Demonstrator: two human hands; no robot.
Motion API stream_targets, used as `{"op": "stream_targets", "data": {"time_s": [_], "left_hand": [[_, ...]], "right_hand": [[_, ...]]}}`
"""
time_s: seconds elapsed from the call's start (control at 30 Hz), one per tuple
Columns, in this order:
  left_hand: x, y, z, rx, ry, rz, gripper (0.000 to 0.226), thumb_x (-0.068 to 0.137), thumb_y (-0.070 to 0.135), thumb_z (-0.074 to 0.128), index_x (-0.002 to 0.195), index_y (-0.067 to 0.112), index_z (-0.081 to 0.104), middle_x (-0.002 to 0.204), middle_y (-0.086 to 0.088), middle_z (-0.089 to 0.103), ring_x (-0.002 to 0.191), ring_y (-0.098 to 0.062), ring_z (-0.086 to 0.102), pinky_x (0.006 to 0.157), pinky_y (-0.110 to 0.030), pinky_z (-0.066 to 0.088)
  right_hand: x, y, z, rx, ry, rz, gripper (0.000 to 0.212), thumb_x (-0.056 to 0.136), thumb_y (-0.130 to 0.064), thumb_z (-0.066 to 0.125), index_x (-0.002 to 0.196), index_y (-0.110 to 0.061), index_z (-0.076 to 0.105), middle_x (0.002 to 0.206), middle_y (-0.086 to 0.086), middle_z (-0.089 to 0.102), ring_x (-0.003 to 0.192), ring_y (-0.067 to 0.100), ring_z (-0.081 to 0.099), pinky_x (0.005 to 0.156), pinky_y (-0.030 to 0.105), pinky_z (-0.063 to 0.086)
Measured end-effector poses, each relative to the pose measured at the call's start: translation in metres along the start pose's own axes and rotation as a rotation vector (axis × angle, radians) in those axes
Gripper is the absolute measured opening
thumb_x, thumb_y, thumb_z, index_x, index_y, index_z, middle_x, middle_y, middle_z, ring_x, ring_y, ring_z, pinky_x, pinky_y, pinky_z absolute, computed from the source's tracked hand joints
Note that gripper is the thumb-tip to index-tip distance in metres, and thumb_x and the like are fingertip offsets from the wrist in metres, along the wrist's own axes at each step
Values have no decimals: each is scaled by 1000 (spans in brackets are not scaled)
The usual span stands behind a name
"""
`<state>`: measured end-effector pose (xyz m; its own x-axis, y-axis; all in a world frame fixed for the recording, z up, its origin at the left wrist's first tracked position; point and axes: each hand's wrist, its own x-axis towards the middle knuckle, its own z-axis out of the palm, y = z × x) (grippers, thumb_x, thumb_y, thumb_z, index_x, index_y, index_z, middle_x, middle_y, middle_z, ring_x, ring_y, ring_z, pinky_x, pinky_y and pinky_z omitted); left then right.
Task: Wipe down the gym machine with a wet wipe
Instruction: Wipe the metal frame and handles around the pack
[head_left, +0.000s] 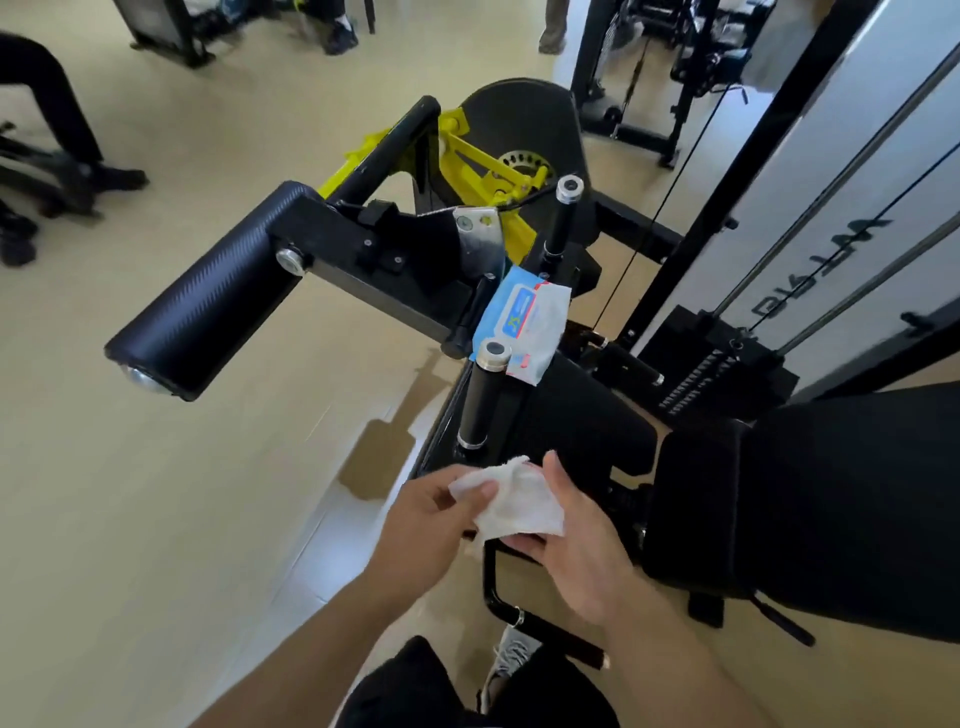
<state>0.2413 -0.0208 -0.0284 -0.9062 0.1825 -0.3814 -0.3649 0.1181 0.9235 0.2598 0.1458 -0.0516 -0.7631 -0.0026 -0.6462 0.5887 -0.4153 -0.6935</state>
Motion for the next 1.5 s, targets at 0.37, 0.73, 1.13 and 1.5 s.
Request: {"op": "stream_targets", "data": {"time_s": [0.37, 0.73, 1.13, 1.5], "left_hand": [[9, -13, 20, -79, 499, -131, 9, 95, 21, 68, 95, 25, 76, 79, 1, 76, 75, -14, 70, 80, -28, 54], [27, 6, -1, 16, 338, 37, 25, 93, 0, 65, 105, 20, 75, 94, 9, 77, 84, -3, 71, 68, -10, 49], [43, 6, -25, -15, 297, 68, 25, 93, 3, 65, 100, 25, 74, 95, 15, 76, 88, -1, 68, 75, -9, 48], [63, -16, -32, 12, 8, 93, 70, 75, -15, 56, 130, 28, 58, 124, 19, 68, 121, -2, 61, 102, -28, 49]], "right_hand": [[20, -37, -15, -216, 353, -414, 11, 94, -33, 70, 87, -24, 70, 88, 2, 73, 91, 31, 68, 80, 39, 60], [29, -25, 32, -223, 70, -540, 14, 91, -10, 74, 104, -15, 70, 114, -3, 75, 109, 6, 70, 93, 25, 56], [49, -42, 66, -271, 177, -653, 33, 83, -17, 84, 108, -35, 72, 111, -9, 76, 106, 5, 71, 89, 25, 59], [53, -29, 73, -439, 265, -601, 19, 84, -29, 82, 99, -39, 75, 100, -16, 77, 100, 3, 71, 91, 38, 59]]}}
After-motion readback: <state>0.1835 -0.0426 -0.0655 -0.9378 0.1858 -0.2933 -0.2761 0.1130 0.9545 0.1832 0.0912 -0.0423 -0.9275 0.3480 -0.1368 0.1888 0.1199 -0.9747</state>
